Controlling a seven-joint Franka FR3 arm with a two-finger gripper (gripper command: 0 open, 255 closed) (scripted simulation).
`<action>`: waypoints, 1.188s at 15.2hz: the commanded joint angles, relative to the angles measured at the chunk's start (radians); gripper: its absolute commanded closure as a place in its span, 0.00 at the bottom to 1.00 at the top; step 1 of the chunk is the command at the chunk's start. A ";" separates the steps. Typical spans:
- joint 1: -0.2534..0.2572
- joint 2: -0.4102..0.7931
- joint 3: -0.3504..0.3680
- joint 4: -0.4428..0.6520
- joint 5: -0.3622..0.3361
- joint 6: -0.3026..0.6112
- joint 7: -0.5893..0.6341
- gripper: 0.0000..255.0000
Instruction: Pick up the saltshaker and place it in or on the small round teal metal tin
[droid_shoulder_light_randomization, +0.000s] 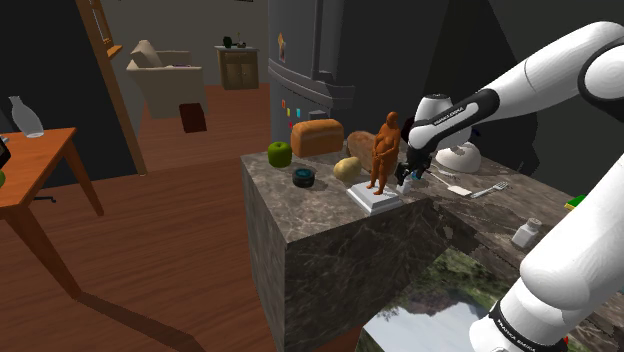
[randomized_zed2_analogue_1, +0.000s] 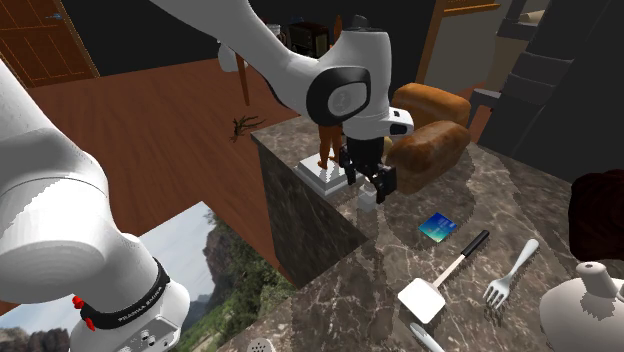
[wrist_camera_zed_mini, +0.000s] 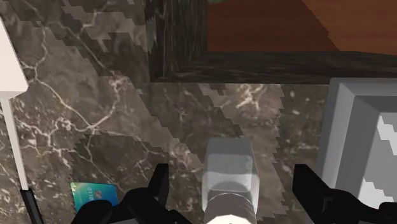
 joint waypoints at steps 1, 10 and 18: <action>0.000 0.001 0.000 0.000 0.000 0.002 0.000 0.00; 0.000 0.001 0.000 0.000 0.000 0.001 0.000 1.00; 0.001 -0.036 0.002 0.019 0.000 -0.054 -0.003 1.00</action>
